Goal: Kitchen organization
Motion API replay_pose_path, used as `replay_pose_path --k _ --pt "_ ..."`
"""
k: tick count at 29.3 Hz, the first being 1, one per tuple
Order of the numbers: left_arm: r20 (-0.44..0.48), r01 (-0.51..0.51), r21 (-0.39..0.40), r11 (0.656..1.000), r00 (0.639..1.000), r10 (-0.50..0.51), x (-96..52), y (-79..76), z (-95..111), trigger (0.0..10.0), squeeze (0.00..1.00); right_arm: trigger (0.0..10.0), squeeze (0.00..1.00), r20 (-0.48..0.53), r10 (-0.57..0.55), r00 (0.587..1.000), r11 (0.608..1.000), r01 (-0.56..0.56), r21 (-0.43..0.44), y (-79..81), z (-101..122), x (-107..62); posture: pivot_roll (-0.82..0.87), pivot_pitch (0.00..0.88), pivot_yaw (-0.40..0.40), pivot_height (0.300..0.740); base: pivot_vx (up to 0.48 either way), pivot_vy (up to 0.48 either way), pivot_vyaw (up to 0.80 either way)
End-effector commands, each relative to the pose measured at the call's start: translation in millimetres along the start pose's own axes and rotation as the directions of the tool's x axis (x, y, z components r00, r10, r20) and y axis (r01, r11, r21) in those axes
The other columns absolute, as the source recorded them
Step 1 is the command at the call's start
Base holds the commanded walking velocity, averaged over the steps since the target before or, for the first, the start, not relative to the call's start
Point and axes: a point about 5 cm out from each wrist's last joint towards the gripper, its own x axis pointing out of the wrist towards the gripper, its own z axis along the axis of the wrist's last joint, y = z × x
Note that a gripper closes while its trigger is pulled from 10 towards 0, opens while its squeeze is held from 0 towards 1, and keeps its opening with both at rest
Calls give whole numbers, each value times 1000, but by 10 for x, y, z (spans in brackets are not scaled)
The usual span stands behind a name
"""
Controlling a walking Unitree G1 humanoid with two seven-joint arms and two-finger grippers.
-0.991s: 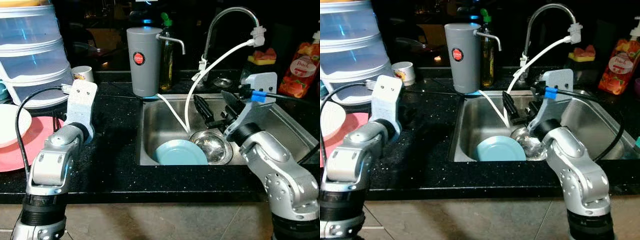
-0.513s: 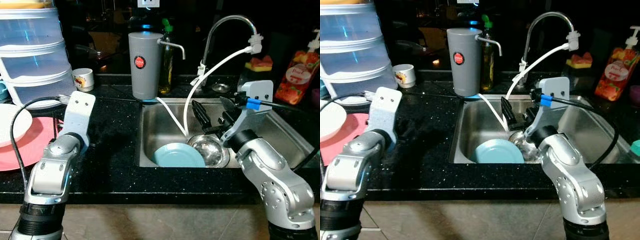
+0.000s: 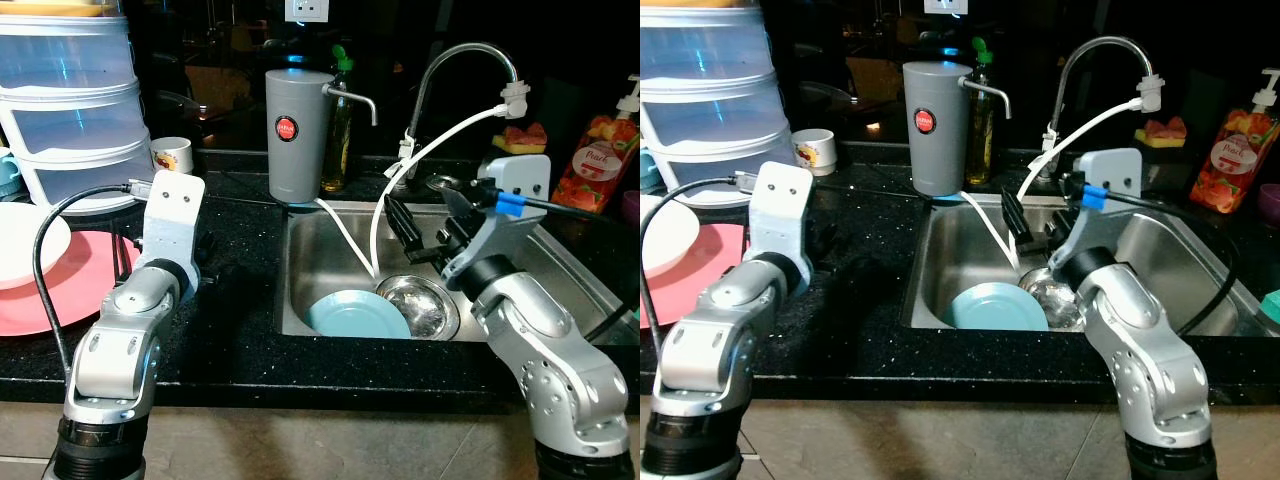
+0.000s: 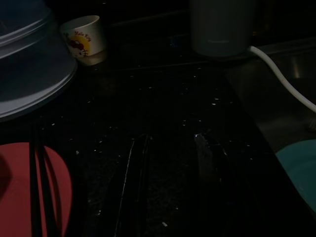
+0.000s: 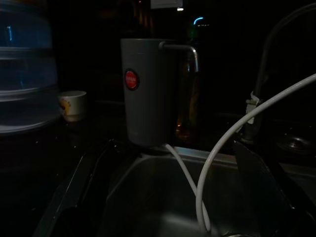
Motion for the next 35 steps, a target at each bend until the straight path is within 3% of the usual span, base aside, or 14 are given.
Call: replay_pose_path --k 1,10,15,23,29,32,35 --pt "7 -4 -1 1000 1000 4 -17 -20 -4 10000 0 10000 0 16 -12 1000 1000 11 6 -18 19 12 143 47 -69 740 0 0 0" --pt "15 -39 1 999 999 39 -101 28 1 10000 0 10000 0 10 23 1000 999 -23 35 67 -10 62 169 84 -92 740 0 0 0" --pt "7 -35 12 999 999 34 -90 15 -33 10000 0 10000 0 18 11 1000 999 -12 41 60 -17 56 190 48 -69 740 0 0 0" --pt "3 -65 151 986 998 66 -127 108 -53 10000 0 10000 0 40 15 999 997 -18 71 87 -27 173 225 44 -105 740 0 0 0" --pt "-9 -91 300 950 995 99 -191 173 -88 10000 0 10000 0 40 30 999 995 -34 96 142 -77 235 265 30 -108 740 0 0 0" --pt "-18 -123 281 952 991 134 -184 224 -87 10000 0 10000 0 38 31 999 994 -35 100 157 -93 239 259 35 -110 740 0 0 0" --pt "-58 -160 189 969 983 173 -179 278 -124 10000 0 10000 0 32 33 999 994 -36 105 167 -105 238 237 46 -120 740 0 0 0"
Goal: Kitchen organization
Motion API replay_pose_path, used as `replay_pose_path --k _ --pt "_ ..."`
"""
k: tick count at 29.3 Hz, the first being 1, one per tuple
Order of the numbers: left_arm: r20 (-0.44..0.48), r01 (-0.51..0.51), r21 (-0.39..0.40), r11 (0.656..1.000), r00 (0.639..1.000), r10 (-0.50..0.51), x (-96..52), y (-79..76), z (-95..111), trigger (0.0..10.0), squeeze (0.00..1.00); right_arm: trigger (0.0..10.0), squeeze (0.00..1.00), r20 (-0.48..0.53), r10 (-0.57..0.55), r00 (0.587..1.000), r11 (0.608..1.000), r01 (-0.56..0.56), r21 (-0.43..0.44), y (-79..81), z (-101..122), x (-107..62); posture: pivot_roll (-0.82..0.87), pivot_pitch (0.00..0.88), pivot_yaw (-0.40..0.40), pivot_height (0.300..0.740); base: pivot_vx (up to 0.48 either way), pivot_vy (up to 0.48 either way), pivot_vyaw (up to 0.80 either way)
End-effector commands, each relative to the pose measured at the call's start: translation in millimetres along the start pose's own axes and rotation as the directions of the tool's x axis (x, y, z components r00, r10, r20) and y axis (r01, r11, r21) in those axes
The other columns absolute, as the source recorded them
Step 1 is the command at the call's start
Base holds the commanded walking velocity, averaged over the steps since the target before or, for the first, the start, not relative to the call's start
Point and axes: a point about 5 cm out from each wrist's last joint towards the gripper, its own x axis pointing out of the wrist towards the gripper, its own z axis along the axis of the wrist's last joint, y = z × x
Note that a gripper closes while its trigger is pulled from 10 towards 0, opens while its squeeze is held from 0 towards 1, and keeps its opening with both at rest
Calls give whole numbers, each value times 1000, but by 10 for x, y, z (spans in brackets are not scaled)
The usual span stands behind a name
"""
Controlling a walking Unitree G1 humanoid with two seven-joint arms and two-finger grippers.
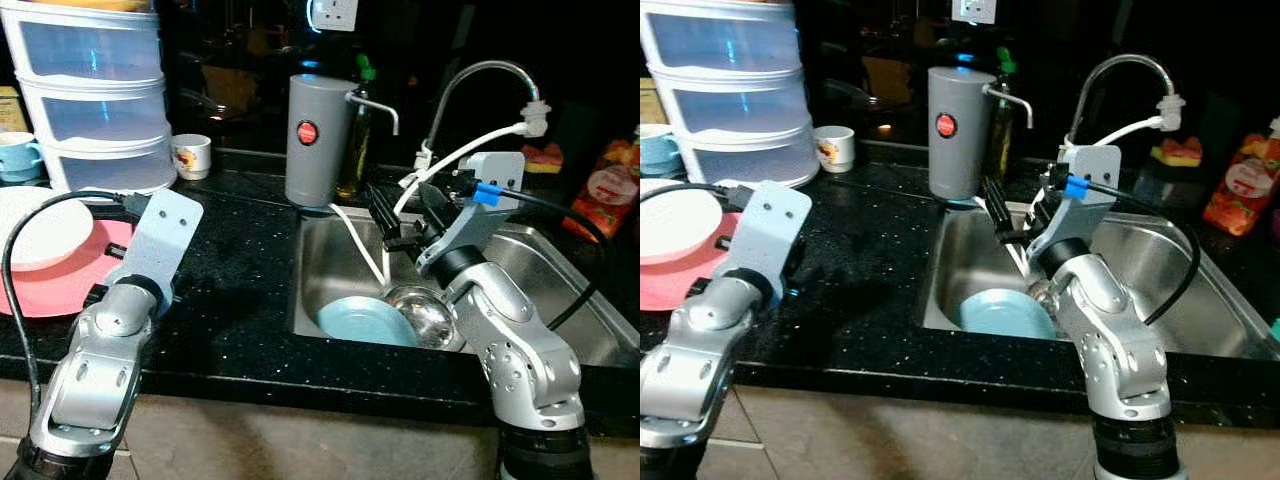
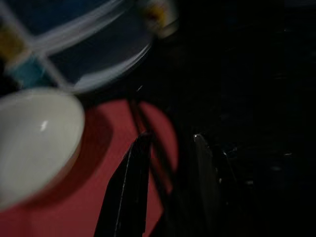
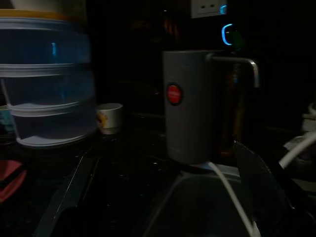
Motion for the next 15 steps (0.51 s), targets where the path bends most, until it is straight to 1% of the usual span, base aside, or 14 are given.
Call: replay_pose_path --k 1,2,3,4,5,6,7,8,9,10,12,13,14,15 --pt "-48 -28 -88 996 999 24 24 23 -36 10000 0 10000 0 -7 -3 1000 1000 3 -1 -6 -21 -1 224 43 -116 740 0 0 0" --pt "-48 -28 -88 996 999 24 24 23 -36 10000 0 10000 0 -7 -3 1000 1000 3 -1 -6 -21 -1 224 43 -116 740 0 0 0" --pt "-76 -57 -160 985 996 45 56 45 -50 10000 0 10000 0 -9 -2 1000 1000 2 -6 -13 -20 -10 215 42 -112 740 0 0 0" --pt "-76 -57 -160 985 996 45 56 45 -50 10000 0 10000 0 -9 -2 1000 1000 2 -6 -13 -20 -10 215 42 -112 740 0 0 0" --pt "-90 -73 -212 975 994 55 91 57 -44 10000 0 10000 0 -11 -5 1000 1000 5 -11 -27 -19 -20 210 40 -108 740 0 0 0" --pt "-90 -73 -212 975 994 55 91 57 -44 10000 0 10000 0 -11 -5 1000 1000 5 -11 -27 -19 -20 210 40 -108 740 0 0 0" --pt "-89 -81 -241 967 994 61 127 66 -17 10000 59 10000 0 -10 -13 1000 1000 13 -16 -47 -19 -30 206 36 -106 740 0 0 0" --pt "-99 -85 -280 956 993 60 170 78 1 10000 1000 10000 0 -8 -23 1000 1000 23 -19 -62 -20 -38 197 30 -102 740 0 0 0" --pt "-113 -98 -314 945 991 65 215 103 6 10000 1000 10000 0 -5 -31 1000 999 31 -19 -66 -19 -43 189 25 -103 740 0 0 0" --pt "-113 -98 -314 945 991 65 215 103 6 10000 1000 10000 0 -5 -31 1000 999 31 -19 -66 -19 -43 189 25 -103 740 0 0 0" --pt "-152 -111 -391 914 987 54 301 126 -20 10000 1000 10000 0 0 -34 999 999 34 -17 -61 -16 -41 188 21 -104 740 0 0 0" --pt "-152 -111 -391 914 987 54 301 126 -20 10000 1000 10000 0 0 -34 999 999 34 -17 -61 -16 -41 188 21 -104 740 0 0 0" --pt "-176 -102 -421 901 984 29 388 106 -44 10000 1000 10000 0 3 -28 1000 999 28 -18 -56 -8 -29 193 20 -105 740 0 0 0" --pt "-187 -101 -420 902 982 22 430 94 -53 10000 1000 10000 0 3 -26 1000 999 26 -18 -57 -6 -21 193 20 -105 740 0 0 0"
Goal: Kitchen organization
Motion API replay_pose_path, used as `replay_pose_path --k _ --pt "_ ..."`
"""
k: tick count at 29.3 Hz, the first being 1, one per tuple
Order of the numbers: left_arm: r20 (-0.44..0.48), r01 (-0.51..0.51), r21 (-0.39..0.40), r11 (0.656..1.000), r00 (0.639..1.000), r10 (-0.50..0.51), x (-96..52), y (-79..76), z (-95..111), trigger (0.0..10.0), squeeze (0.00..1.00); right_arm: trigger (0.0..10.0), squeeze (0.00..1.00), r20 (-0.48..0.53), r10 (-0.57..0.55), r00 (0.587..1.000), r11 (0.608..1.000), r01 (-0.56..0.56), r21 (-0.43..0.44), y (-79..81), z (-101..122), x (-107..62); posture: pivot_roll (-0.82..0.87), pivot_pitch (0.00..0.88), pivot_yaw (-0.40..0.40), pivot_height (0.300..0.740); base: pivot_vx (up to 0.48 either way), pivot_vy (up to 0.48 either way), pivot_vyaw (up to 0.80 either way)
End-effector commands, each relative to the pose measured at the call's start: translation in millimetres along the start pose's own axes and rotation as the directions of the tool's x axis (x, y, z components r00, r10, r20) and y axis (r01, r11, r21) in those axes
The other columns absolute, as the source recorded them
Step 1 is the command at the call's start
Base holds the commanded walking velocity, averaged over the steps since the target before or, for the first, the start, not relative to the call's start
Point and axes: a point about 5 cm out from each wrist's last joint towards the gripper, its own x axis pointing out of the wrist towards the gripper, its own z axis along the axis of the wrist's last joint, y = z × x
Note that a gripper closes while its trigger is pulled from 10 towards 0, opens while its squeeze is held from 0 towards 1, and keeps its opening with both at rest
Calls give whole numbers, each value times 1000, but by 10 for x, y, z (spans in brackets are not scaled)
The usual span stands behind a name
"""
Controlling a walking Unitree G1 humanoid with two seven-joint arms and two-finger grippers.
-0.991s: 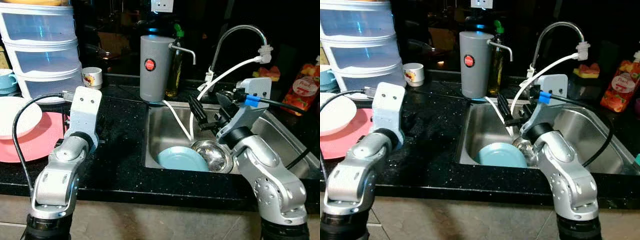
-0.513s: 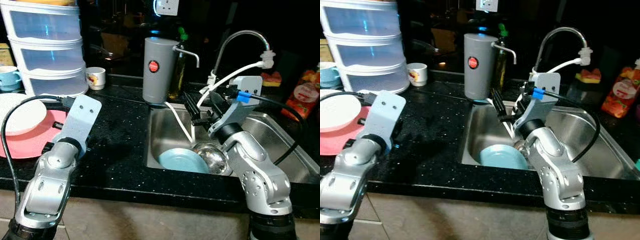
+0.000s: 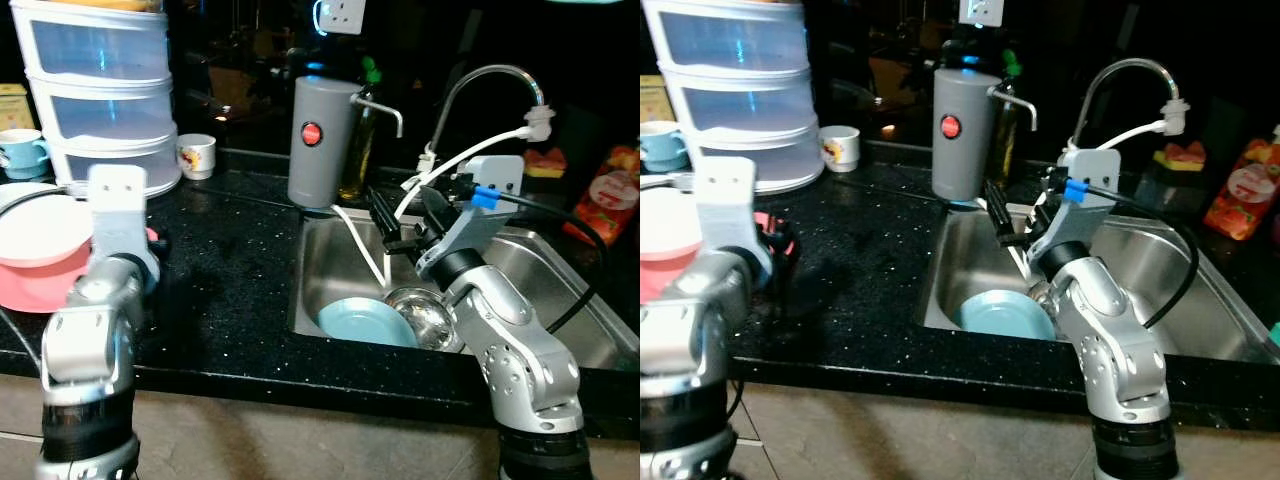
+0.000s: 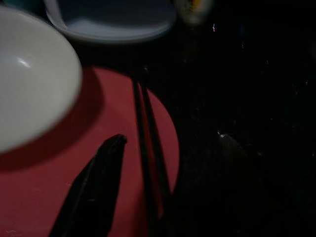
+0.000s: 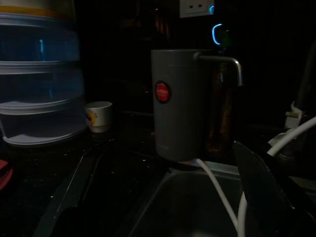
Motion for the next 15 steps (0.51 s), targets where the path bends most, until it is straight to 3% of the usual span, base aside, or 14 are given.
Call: replay_pose_path --k 1,2,3,4,9,15 --pt "-46 8 -12 1000 999 -9 84 -38 -61 10000 1000 10000 0 9 -6 1000 1000 6 -6 -15 10 8 194 20 -105 740 0 0 0" --pt "-59 3 -34 999 998 -5 125 -39 -60 10000 353 10000 0 10 -4 1000 1000 4 -5 -13 11 18 194 20 -105 740 0 0 0" --pt "-59 3 -34 999 998 -5 125 -39 -60 10000 353 10000 0 10 -4 1000 1000 4 -5 -13 11 18 194 20 -105 740 0 0 0" --pt "-72 -7 -60 998 997 3 160 -33 -59 10000 0 10000 0 11 -1 1000 1000 1 -4 -5 11 27 194 20 -106 740 0 0 0" --pt "-134 -53 -168 984 990 30 326 20 -72 10000 0 10000 0 15 17 1000 1000 -17 5 40 7 49 196 16 -105 740 0 0 0" --pt "-165 -75 -219 973 985 39 409 65 -75 10000 0 10000 0 12 14 1000 1000 -14 9 45 -4 40 193 20 -103 740 0 0 0"
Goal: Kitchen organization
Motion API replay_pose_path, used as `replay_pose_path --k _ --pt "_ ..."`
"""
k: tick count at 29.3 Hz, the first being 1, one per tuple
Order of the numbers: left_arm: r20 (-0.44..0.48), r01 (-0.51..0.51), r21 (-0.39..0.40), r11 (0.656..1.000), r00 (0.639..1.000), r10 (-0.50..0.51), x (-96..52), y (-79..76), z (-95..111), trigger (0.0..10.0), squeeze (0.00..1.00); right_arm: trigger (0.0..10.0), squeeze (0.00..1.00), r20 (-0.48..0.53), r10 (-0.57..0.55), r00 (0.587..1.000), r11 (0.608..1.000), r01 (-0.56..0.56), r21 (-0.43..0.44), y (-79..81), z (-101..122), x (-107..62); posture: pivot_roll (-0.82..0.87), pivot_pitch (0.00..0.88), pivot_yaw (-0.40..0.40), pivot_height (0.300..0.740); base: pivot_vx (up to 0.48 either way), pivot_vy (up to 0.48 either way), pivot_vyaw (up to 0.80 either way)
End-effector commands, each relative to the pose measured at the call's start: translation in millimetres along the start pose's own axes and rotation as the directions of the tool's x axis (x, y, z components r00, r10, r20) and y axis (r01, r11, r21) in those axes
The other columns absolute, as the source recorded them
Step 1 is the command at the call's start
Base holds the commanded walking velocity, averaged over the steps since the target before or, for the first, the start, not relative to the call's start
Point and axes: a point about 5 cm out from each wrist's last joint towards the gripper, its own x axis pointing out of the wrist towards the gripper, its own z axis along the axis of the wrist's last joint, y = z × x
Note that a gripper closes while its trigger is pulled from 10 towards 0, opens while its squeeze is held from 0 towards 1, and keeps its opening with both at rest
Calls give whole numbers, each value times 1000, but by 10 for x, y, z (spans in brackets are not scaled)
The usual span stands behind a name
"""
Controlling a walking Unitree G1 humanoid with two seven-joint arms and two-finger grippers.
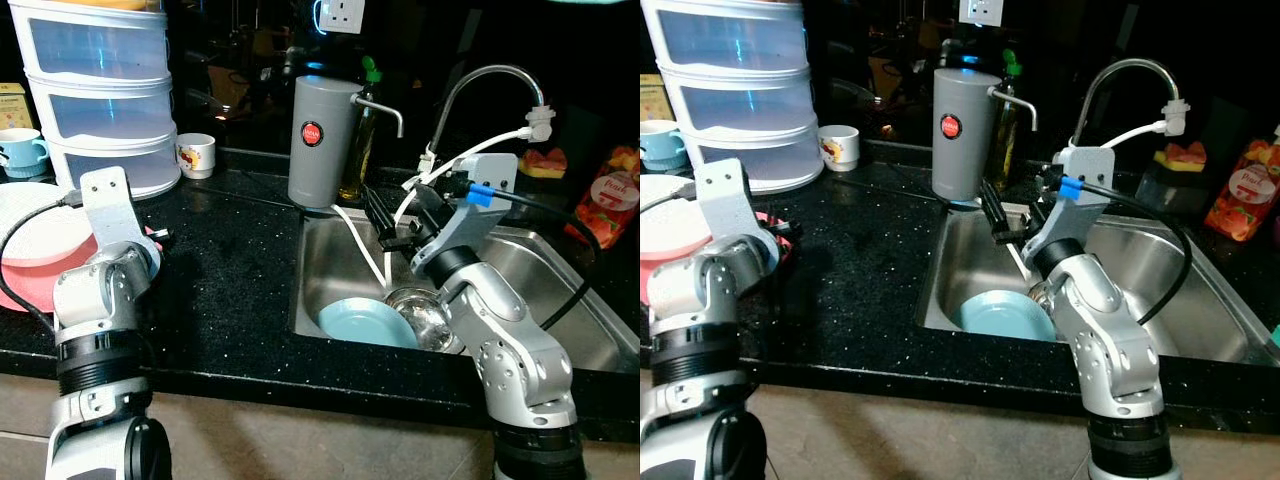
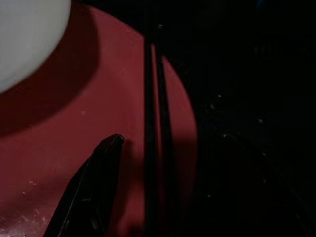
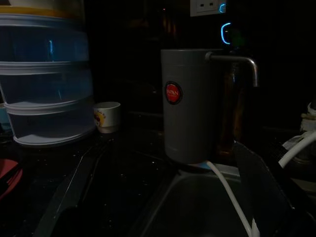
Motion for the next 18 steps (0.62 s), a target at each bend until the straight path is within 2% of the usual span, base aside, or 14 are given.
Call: replay_pose_path --k 1,8,9,10,11,12,13,14,16,17,18 --pt "-4 -1 -32 999 1000 1 29 7 46 10000 0 10000 0 6 -4 1000 1000 4 -5 -4 1 -7 193 20 -103 740 0 0 0" --pt "-57 -17 -96 995 998 11 127 42 -16 10000 0 10000 0 5 -6 1000 1000 6 -1 -8 -3 -15 190 25 -101 740 0 0 0" --pt "-69 -14 -110 994 998 6 140 40 -33 9255 0 10000 0 5 -6 1000 1000 6 -1 -6 -4 -14 190 25 -101 740 0 0 0" --pt "-69 -14 -110 994 998 6 140 40 -33 9255 0 10000 0 5 -6 1000 1000 6 -1 -6 -4 -14 190 25 -101 740 0 0 0" --pt "-78 -9 -121 993 997 0 148 38 -47 8431 0 10000 0 5 -7 1000 1000 7 -1 -6 -4 -14 189 26 -102 740 0 0 0" --pt "-92 1 -135 991 996 -14 158 32 -66 7098 0 10000 0 4 -7 1000 1000 7 -1 -6 -3 -14 189 27 -103 740 0 0 0" --pt "-92 1 -135 991 996 -14 158 32 -66 7098 0 10000 0 4 -7 1000 1000 7 -1 -6 -3 -14 189 27 -103 740 0 0 0" --pt "-101 8 -139 990 995 -22 167 30 -82 6314 0 10000 0 4 -7 1000 1000 7 -1 -6 -4 -11 189 27 -103 740 0 0 0" --pt "-101 8 -139 990 995 -22 167 30 -82 6314 0 10000 0 4 -7 1000 1000 7 -1 -6 -4 -11 189 27 -103 740 0 0 0" --pt "-106 13 -137 990 994 -27 173 30 -92 4392 0 10000 0 4 -8 1000 1000 8 0 -7 -2 -11 188 29 -103 740 0 0 0" --pt "-106 13 -137 990 994 -27 173 30 -92 4392 0 10000 0 4 -8 1000 1000 8 0 -7 -2 -11 188 29 -103 740 0 0 0"
